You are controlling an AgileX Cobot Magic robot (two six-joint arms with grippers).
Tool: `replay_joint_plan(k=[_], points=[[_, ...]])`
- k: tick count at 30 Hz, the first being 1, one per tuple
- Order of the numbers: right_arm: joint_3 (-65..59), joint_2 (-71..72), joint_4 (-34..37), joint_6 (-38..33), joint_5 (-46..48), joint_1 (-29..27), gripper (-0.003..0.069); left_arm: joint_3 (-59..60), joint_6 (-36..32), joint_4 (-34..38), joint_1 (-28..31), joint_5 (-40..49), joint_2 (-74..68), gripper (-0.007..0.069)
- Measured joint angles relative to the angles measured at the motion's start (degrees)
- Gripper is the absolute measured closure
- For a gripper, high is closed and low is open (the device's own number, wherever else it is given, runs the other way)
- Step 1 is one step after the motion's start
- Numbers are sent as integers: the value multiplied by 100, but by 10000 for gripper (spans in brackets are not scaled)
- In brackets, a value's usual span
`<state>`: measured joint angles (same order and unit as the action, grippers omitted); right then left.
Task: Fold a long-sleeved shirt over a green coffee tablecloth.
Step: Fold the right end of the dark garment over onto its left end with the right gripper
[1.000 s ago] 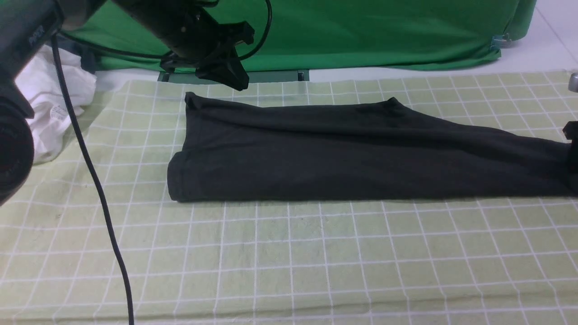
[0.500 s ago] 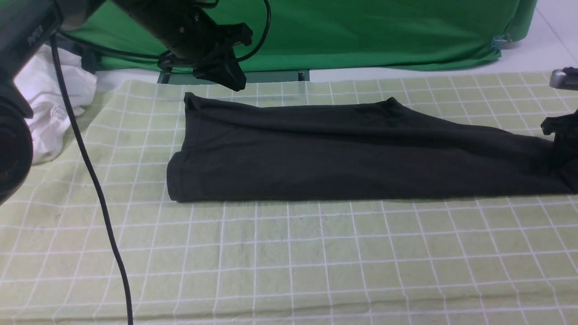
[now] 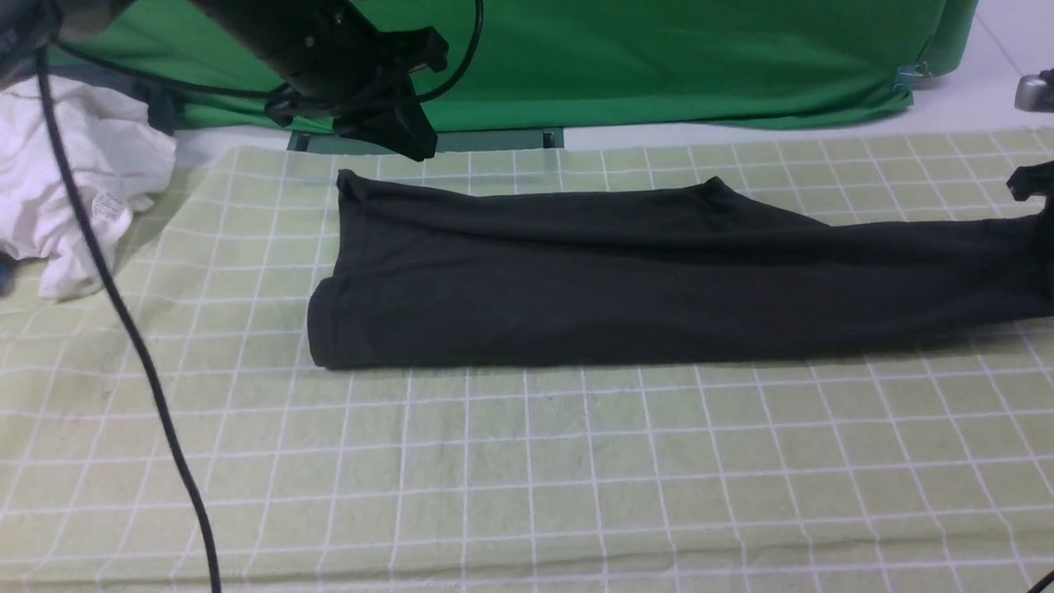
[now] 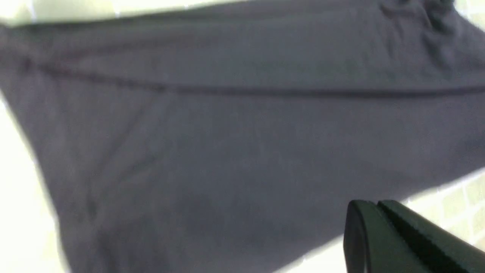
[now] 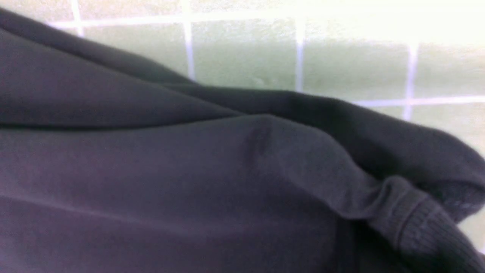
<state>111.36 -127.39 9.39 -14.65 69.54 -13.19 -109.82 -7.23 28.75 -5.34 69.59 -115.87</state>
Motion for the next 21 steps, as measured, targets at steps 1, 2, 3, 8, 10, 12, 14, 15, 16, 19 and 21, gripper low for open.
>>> replay_joint_plan(k=[1,2,3,8,10,12,14,15,16,19,21], points=[[0,59,-26,30,14,-15,590,335,-32,-121,0,0,280,608],[5,77,-31,50,14,-16,590,614,-45,-231,0,5,494,608],[4,87,-37,50,14,-16,590,668,-45,-252,0,12,533,608],[4,111,-63,107,34,-41,590,1811,-24,-784,0,48,944,605],[4,111,-64,127,34,-41,590,2066,173,-1016,0,-96,932,586],[4,111,-74,129,36,-41,590,2196,344,-1213,0,-242,932,561],[4,111,-76,154,36,-41,590,2325,516,-1389,4,-388,932,515],[4,111,-76,167,36,-41,590,2373,547,-1433,4,-418,907,487],[4,111,-76,174,36,-41,590,2388,566,-1451,4,-423,883,468],[4,111,-76,200,36,-41,590,2400,723,-1421,4,-513,723,386],[4,111,-76,213,36,-41,590,2413,755,-1317,4,-766,485,304]])
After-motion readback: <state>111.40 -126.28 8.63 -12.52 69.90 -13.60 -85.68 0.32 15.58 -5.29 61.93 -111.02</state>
